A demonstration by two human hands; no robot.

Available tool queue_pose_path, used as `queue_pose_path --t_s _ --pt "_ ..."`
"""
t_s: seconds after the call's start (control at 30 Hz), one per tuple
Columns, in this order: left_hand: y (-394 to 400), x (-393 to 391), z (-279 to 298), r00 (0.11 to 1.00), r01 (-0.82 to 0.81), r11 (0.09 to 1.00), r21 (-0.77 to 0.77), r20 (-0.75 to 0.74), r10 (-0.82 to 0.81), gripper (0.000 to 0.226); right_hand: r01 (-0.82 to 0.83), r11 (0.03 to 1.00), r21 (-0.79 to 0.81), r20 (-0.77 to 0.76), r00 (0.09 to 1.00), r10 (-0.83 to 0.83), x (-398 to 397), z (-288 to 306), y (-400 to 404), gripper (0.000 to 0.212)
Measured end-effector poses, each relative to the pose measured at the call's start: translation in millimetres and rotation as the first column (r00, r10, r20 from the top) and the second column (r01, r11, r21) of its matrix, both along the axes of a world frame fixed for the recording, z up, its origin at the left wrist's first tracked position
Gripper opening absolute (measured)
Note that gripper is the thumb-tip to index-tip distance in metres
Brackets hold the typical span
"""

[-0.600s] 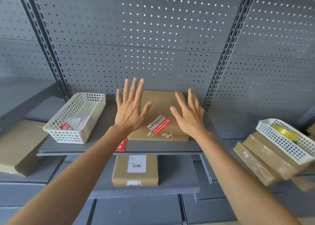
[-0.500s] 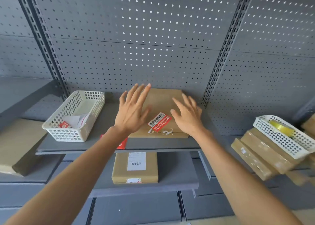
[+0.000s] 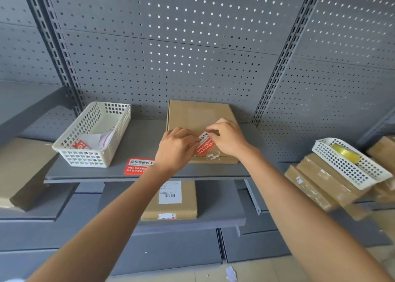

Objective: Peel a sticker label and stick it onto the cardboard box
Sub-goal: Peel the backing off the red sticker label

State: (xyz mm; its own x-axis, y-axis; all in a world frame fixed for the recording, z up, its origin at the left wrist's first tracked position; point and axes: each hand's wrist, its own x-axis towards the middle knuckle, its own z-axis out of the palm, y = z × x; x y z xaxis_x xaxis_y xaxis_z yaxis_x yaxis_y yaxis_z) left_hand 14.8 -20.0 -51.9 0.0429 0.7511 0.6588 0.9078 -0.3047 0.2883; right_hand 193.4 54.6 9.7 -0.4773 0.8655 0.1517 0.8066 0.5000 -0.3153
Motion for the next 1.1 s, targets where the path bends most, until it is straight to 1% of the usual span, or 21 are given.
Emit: queue_pose_path --t_s 0.23,0.33,0.5,0.67,0.87,0.97,1.1 --pt "1.0 -0.4 -6.0 0.999 -0.010 0.999 0.036 0.042 0.009 0.014 -0.008 1.000 0.019 0.016 1.000 0.007 -5.5 3.0 -1.0 0.024" --pt "-0.9 0.1 -5.4 0.999 -0.008 0.999 0.046 0.046 0.006 0.012 -0.001 1.000 0.015 -0.021 1.000 0.002 -6.6 3.1 -1.8 0.020" --pt "-1.7 1.3 -3.9 0.998 -0.027 0.999 0.039 0.063 0.024 0.011 0.040 0.998 -0.038 -0.125 0.991 -0.044 -11.5 3.7 -1.4 0.007" --pt "-1.7 0.2 -4.0 0.997 -0.022 1.000 0.020 0.071 0.021 0.013 0.082 0.991 -0.102 -0.221 0.970 -0.103 -14.8 0.7 -3.1 0.010" --pt "0.3 -1.7 -5.5 0.996 -0.014 1.000 0.001 0.084 0.014 0.018 0.078 0.971 -0.225 -0.386 0.908 -0.162 -10.5 -4.4 1.8 0.012" --pt "0.8 -1.9 -4.8 0.996 -0.015 1.000 -0.013 0.087 0.016 0.021 0.072 0.965 -0.254 -0.404 0.898 -0.174 -10.1 -7.7 5.2 0.011" --pt "-0.9 -0.9 -2.1 0.992 -0.030 0.999 -0.021 0.120 0.033 0.022 0.065 0.960 -0.273 -0.403 0.898 -0.175 -8.8 -7.0 11.5 0.020"
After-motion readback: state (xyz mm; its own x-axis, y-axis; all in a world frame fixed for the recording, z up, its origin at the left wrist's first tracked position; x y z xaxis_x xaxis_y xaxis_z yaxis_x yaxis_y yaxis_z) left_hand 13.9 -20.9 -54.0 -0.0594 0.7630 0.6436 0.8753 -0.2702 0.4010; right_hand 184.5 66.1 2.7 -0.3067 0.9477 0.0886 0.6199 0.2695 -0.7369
